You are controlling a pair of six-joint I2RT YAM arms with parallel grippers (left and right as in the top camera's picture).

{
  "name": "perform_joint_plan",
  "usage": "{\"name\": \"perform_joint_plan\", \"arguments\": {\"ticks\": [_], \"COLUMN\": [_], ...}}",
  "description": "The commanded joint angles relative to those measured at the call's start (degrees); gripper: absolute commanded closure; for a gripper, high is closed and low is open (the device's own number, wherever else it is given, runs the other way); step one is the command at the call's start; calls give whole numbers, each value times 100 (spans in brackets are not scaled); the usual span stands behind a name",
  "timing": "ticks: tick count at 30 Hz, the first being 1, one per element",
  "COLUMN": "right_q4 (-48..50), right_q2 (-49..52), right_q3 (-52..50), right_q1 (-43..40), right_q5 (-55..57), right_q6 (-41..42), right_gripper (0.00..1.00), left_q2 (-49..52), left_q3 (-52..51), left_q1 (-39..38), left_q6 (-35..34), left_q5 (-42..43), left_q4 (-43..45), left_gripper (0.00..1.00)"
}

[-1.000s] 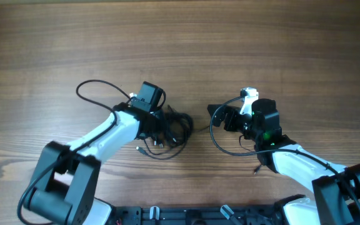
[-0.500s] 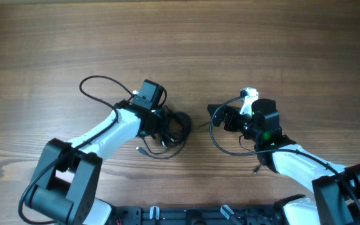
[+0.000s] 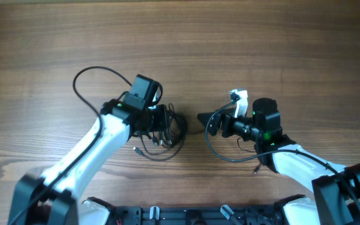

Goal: Untangle cables

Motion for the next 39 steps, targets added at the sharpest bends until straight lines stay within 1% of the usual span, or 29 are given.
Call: {"name": "perform_joint_plan", "arguments": {"ticks": [1, 7, 10, 13, 15, 16, 17, 18, 19, 20, 22, 23, 26, 27, 28, 29, 30, 32, 33, 35, 39], "right_q4": [321, 929, 1510, 1766, 1932, 1982, 1996, 1991, 1987, 1985, 1976, 1974, 1989, 1991, 2020, 2087, 2157, 2277, 2269, 2273, 2441], "right_q2": [205, 654, 868, 938, 944, 944, 944, 944, 944, 944, 944, 944, 944, 944, 944, 944, 944, 944, 944, 944, 944], "right_q3": [35, 35, 35, 35, 35, 35, 35, 35, 35, 35, 35, 35, 35, 35, 35, 35, 35, 35, 33, 33, 33], "right_q1": [24, 127, 334, 518, 540, 540, 540, 538, 538, 533, 459, 369, -15, -225, -358, -459, -507, -501, -490, -492, -492], "right_q5": [-898, -997, -1423, -1292, -1279, -1237, -1191, -1191, -1196, -1196, -1366, -1611, -2594, -2975, -3222, -3488, -3711, -4098, -4275, -4393, -4339], "right_q6": [-164, -103, -109, -105, -57, 55, 127, 164, 186, 201, 223, 293, 332, 334, 339, 350, 361, 479, 533, 573, 680], "right_gripper": [0, 0, 0, 2, 18, 33, 44, 66, 82, 95, 96, 96, 96, 96, 96, 96, 96, 96, 96, 96, 96], "left_q2": [-649, -1224, -1443, -1556, -1604, -1613, -1613, -1613, -1613, -1613, -1613, -1613, -1613, -1613, -1613, -1611, -1600, -1547, -1458, -1314, -785], "left_q3": [114, 114, 114, 114, 114, 114, 114, 114, 114, 114, 114, 114, 114, 109, 103, 103, 103, 103, 103, 103, 103], "left_q1": [26, 26, 26, 26, 26, 26, 26, 26, 26, 26, 26, 26, 26, 26, 26, 26, 26, 13, -33, -111, -367], "left_q6": [208, 291, 286, 286, 286, 286, 289, 289, 291, 297, 570, 820, 1038, 1038, 1036, 1034, 1021, 951, 664, 535, 538], "left_q5": [697, 1263, 1397, 1727, 1928, 2020, 2076, 2111, 2111, 2109, 2081, 1884, 623, -232, -769, -1191, -1408, -1335, -1233, -1143, -1023], "left_q4": [22, 109, 116, 197, 221, 227, 232, 225, 205, 190, 111, -7, -520, -754, -872, -935, -920, -658, -339, 26, 435], "left_gripper": [96, 96, 96, 96, 96, 96, 96, 96, 96, 96, 96, 96, 96, 96, 96, 96, 96, 96, 96, 96, 86]}}
